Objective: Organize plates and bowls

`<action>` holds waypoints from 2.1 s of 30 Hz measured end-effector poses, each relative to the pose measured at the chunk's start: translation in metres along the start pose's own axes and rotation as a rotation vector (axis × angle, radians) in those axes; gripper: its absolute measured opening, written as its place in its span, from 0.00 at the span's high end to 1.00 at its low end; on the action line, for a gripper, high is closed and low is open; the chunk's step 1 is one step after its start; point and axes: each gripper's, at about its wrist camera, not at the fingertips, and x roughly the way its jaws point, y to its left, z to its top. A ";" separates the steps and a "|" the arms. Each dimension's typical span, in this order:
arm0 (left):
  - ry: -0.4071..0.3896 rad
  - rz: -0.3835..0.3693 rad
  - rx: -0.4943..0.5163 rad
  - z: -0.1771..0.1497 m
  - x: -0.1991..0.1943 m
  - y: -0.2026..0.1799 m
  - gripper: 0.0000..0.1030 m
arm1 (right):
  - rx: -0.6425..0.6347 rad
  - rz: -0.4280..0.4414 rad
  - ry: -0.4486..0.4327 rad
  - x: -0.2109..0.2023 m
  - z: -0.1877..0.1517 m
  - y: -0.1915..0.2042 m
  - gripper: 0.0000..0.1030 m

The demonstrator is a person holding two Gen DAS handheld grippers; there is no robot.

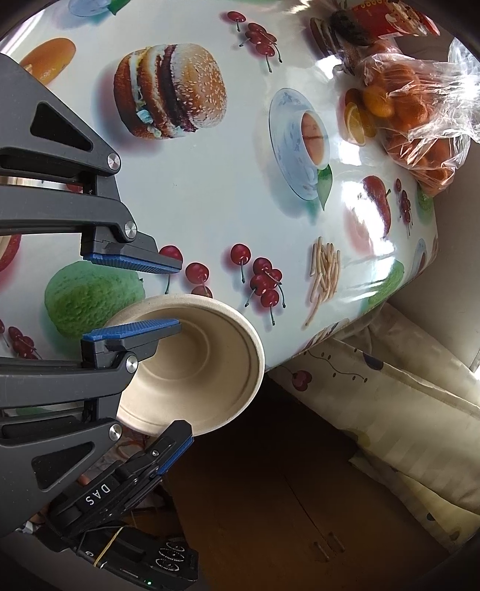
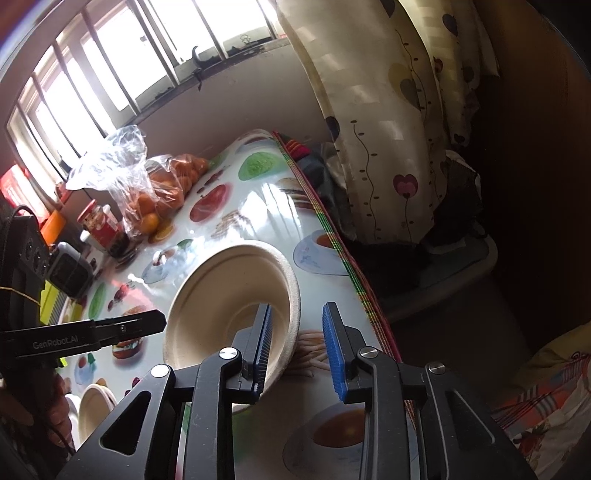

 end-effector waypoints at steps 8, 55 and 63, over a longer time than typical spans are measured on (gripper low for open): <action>0.032 -0.022 0.001 -0.001 0.009 -0.003 0.75 | 0.007 0.008 0.011 0.004 -0.002 -0.001 0.82; -0.008 0.010 0.031 -0.016 -0.020 -0.003 0.90 | -0.011 0.029 -0.004 -0.012 -0.007 0.022 0.90; -0.032 0.014 0.036 -0.026 -0.037 -0.002 0.90 | -0.017 0.039 -0.015 -0.023 -0.014 0.032 0.90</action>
